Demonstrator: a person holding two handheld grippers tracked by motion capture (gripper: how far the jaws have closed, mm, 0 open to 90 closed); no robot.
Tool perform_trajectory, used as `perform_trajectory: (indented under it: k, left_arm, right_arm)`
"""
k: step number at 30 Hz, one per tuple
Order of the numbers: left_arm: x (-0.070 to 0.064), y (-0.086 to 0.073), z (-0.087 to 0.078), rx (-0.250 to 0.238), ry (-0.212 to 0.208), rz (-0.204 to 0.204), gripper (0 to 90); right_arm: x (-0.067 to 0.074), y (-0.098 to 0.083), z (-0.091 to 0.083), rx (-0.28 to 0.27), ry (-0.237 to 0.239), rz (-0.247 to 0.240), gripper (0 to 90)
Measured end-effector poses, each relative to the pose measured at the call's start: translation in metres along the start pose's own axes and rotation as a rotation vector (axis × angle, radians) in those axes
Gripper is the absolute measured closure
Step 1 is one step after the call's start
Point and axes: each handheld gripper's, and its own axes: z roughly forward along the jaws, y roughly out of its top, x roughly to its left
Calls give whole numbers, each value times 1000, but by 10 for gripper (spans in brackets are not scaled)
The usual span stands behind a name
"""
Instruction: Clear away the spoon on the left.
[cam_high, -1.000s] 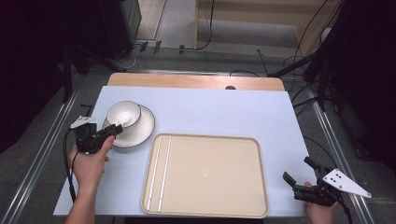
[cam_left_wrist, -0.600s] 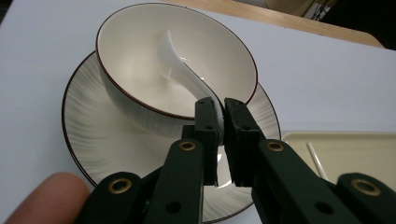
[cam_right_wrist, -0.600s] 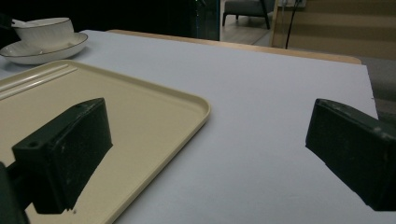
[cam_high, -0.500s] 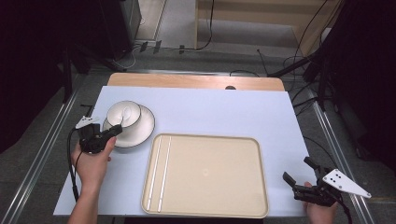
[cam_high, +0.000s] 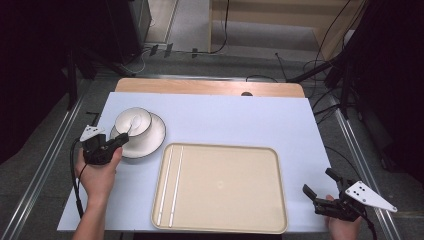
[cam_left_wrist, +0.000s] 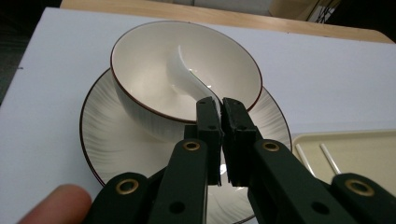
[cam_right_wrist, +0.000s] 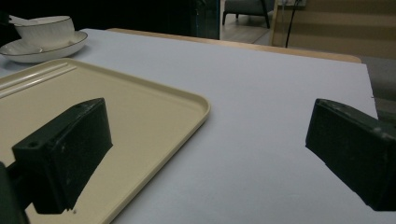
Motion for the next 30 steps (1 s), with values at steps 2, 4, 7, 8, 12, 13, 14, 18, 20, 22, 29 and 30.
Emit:
perform_trajectory:
  k: [2,4,7,8,12,13,14,18,20,22,29,30]
  left_arm:
    - [-1,2,-6,-19,2,5,875]
    - [-2,4,-11,-39,-4,7,875]
    - [-4,6,-20,-64,-15,12,875]
    - [-5,7,-23,-73,-21,7,875]
    - [-8,6,-35,-93,-42,8,875]
    - [-9,5,-36,-95,-42,8,875]
    - [-11,5,-37,-98,-48,6,875]
    - [-17,2,-41,-100,-60,14,876]
    - [-20,2,-42,-101,-66,23,876]
    - [-23,2,-44,-106,-70,26,875]
    - [-28,3,-51,-122,-100,24,876]
    - [-29,4,-52,-122,-105,23,876]
  right_arm:
    - [0,0,-1,0,-1,5,2]
    - [0,0,-1,-2,-3,2,2]
    - [0,1,-1,-3,-2,0,2]
    - [0,0,-1,-3,-2,1,2]
    - [0,1,-1,-2,-1,-2,2]
    - [0,1,-1,-2,-3,-5,2]
    - [0,1,-1,-2,-3,-4,2]
    - [0,1,-1,-2,-3,-4,2]
    - [0,1,-1,0,-3,-7,2]
    - [1,1,-1,2,-3,-8,2]
    - [0,1,-3,-3,-5,-11,2]
    - [0,1,-3,-3,-7,-10,2]
